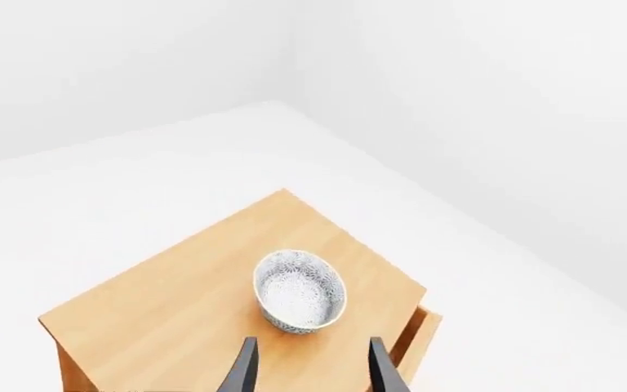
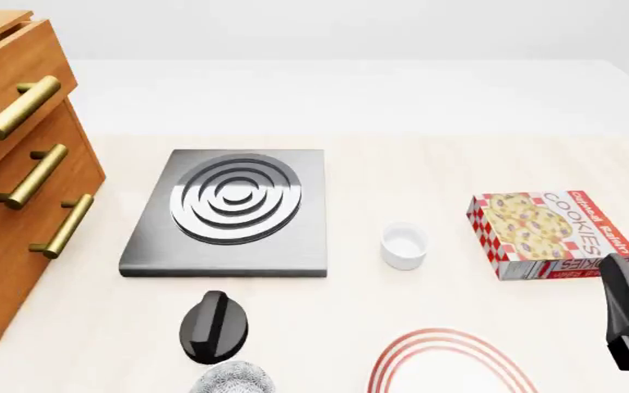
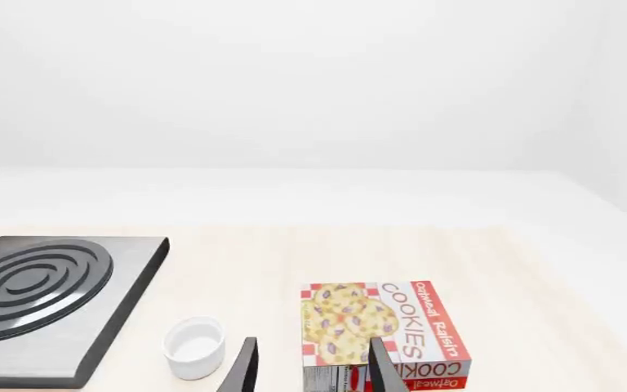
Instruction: Pick the akita bowl on the wooden cabinet and place it on the plate.
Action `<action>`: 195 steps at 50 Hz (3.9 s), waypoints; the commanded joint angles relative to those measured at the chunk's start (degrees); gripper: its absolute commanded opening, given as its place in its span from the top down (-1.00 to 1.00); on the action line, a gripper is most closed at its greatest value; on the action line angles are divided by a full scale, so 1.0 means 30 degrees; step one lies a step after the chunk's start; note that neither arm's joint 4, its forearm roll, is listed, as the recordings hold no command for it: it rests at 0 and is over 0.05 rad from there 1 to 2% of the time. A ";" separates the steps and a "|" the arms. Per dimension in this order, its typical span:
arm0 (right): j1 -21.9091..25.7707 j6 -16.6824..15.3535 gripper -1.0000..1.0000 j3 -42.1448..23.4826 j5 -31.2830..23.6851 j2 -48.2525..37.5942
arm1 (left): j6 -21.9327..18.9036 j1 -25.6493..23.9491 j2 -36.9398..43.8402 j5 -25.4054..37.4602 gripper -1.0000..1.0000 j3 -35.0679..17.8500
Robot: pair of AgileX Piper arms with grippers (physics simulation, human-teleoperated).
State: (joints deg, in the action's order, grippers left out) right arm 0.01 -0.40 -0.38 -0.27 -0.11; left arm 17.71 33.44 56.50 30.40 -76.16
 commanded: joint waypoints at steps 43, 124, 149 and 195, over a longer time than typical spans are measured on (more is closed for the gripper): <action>0.0001 -0.0002 -1.00 0.0000 -0.0001 0.0000 | 0.1440 0.0683 0.3156 -0.1842 -1.00 -0.0037; 0.0001 0.0002 -1.00 0.0000 -0.0001 0.0000 | 0.1661 0.0440 0.7013 -0.4124 -1.00 0.0112; -0.0001 -0.0002 -1.00 0.0000 -0.0001 0.0000 | 0.1734 0.0171 0.7669 -0.4508 -1.00 0.0235; 0.0013 0.0000 -1.00 0.0070 0.0063 0.0006 | 0.1850 -0.0078 0.5806 -0.4474 1.00 0.0529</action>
State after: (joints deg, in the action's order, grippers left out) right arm 0.05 -0.40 -0.19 -0.10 -0.09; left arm 22.27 33.38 76.59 15.98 -74.09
